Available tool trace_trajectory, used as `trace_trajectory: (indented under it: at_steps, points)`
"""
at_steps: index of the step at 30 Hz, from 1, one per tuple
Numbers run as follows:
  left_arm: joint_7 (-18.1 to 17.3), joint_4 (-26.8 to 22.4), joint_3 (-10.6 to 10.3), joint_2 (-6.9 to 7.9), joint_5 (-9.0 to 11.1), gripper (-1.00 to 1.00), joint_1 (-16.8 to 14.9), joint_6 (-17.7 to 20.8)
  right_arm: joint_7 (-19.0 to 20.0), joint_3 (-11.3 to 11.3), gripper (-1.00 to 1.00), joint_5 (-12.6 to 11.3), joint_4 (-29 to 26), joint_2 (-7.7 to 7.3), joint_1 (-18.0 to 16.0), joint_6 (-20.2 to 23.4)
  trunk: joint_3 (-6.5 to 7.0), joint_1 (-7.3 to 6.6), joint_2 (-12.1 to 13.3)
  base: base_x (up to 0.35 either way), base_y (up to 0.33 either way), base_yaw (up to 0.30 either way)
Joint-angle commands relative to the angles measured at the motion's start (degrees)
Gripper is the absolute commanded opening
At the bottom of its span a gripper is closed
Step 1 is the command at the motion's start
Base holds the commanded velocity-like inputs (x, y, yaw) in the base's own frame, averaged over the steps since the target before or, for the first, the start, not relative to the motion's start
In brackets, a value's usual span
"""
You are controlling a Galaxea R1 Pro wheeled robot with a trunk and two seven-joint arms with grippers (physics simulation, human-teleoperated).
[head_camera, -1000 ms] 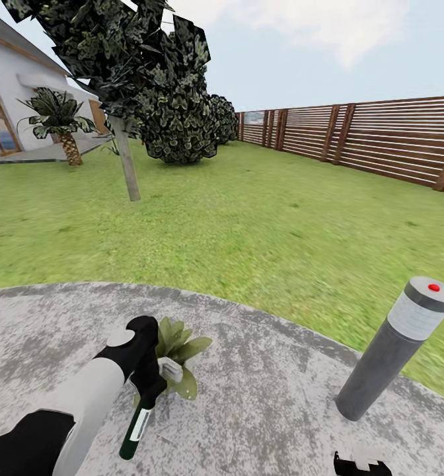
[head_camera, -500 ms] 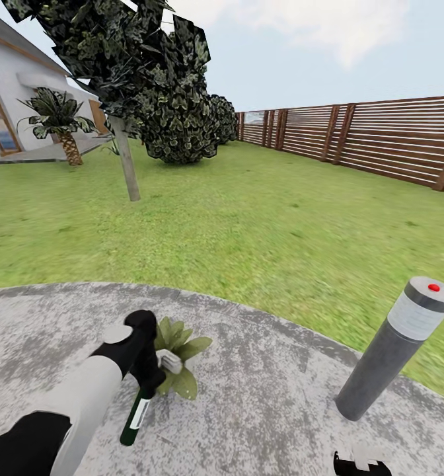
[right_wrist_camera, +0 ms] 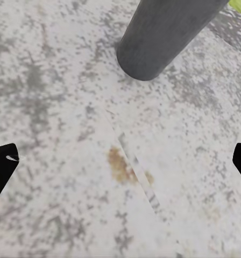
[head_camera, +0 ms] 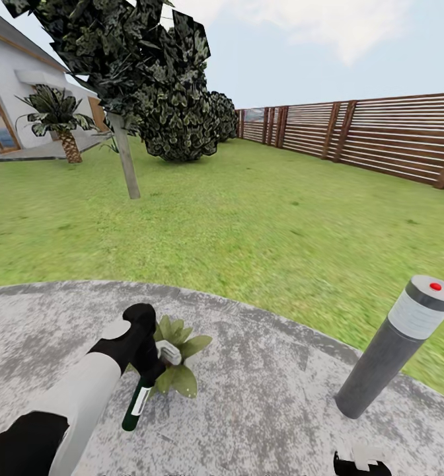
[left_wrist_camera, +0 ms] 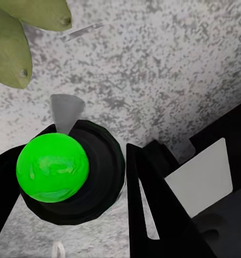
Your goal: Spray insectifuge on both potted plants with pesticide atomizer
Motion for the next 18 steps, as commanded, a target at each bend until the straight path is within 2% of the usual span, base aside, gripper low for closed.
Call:
trace_trajectory:
  at_steps: [1, 5, 11, 15, 18]
  points:
    - [-0.6, -0.2, -0.2, -0.05, -0.6, -1.0, 0.0, 0.6, -0.3, -0.4, 1.0, 0.6, 0.1, -0.01, -0.1, -0.2, -0.14, -0.01, 0.0, 0.0, 0.0, 0.0]
    - [-0.6, -0.2, -0.2, 0.25, -0.6, -1.0, 0.2, 0.5, -0.3, -0.4, 1.0, 0.6, 0.1, -0.01, -0.1, -0.2, -0.33, -0.01, 0.0, 0.0, 0.0, 0.0]
    - [-0.6, 0.2, -0.2, 0.46, -0.8, -1.0, 0.3, 0.5, -0.2, -0.4, 1.0, 0.6, 0.1, -0.01, -0.1, -0.2, -1.62, 1.31, -2.4, 0.0, 0.0, 0.0]
    - [-0.4, 0.6, -0.2, 0.48, -3.2, -1.0, 0.6, 0.5, -0.2, -0.4, 1.0, 0.6, 0.1, -0.01, -0.1, -0.2, -2.69, 2.18, -4.0, 0.0, 0.0, 0.0]
    - [-0.5, 0.6, 0.1, 0.25, -3.6, -1.0, 1.1, 0.5, -0.2, -0.4, 1.0, 0.6, 0.1, -0.01, -0.1, -0.2, -3.36, 2.84, -5.2, 0.0, 0.0, 0.0]
